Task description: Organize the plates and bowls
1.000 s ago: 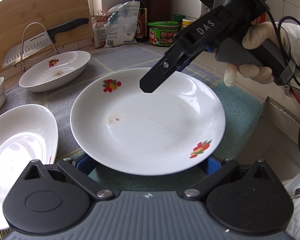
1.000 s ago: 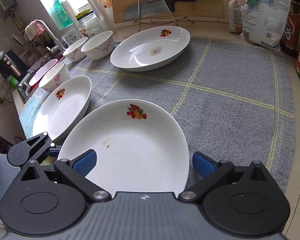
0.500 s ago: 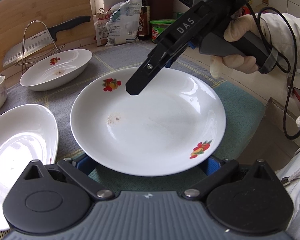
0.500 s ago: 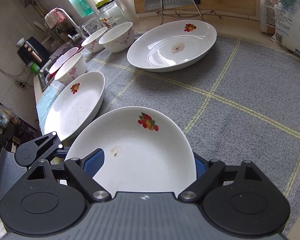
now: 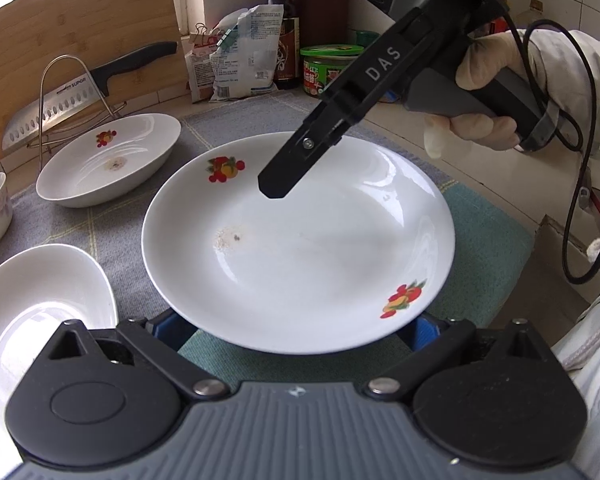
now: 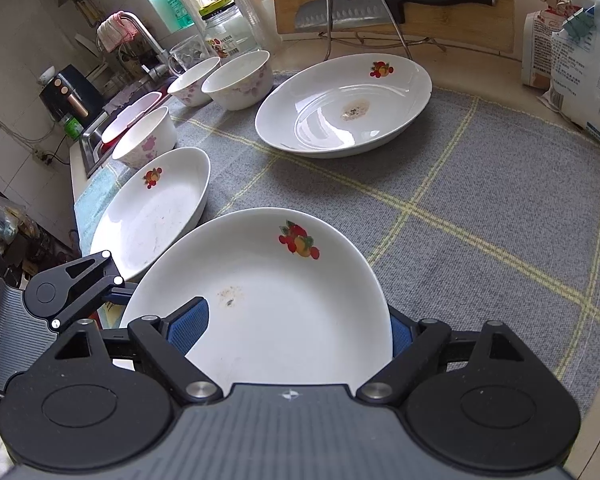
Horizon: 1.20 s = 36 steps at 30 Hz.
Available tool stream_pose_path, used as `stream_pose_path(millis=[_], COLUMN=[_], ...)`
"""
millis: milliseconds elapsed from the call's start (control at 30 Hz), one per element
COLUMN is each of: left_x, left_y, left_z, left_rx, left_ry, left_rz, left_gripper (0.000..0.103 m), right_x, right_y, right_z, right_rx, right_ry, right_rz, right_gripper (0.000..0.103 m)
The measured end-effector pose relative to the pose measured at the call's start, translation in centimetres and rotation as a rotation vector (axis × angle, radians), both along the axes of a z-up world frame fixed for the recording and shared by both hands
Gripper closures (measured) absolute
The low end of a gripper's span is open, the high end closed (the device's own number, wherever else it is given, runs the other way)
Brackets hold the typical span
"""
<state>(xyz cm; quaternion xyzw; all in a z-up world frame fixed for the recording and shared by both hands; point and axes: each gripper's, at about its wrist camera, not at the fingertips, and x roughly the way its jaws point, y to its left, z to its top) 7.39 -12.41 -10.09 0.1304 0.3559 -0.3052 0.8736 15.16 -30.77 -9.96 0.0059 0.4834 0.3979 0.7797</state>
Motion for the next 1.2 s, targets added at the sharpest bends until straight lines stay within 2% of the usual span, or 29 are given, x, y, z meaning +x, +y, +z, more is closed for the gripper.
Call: stream_pose_path(millis=[267,633,1200], left_x=[3.8,8.0,11.5], left_y=[-2.8,-9.1,-12.6], left_z=[0.1,-0.7,-2.1], left_rx=[-0.002,0.008,0.033], left_ry=[-0.019,-0.046,-0.038], left_rz=[-0.041,-0.101,-0.126], left_gripper=[0.002,0.002,0.002], right_x=[2.2,6.1,9.3], right_y=[-3.3,-8.3,-11.3], right_z=[1.3,1.3,-0.4], right_rx=[-0.011,-0.039,-0.098], right_ry=[-0.052,-0.096,-0.119], right_rz=[-0.038,-0.129,-0.211], right_gripper=[0.011,0.011,0.011])
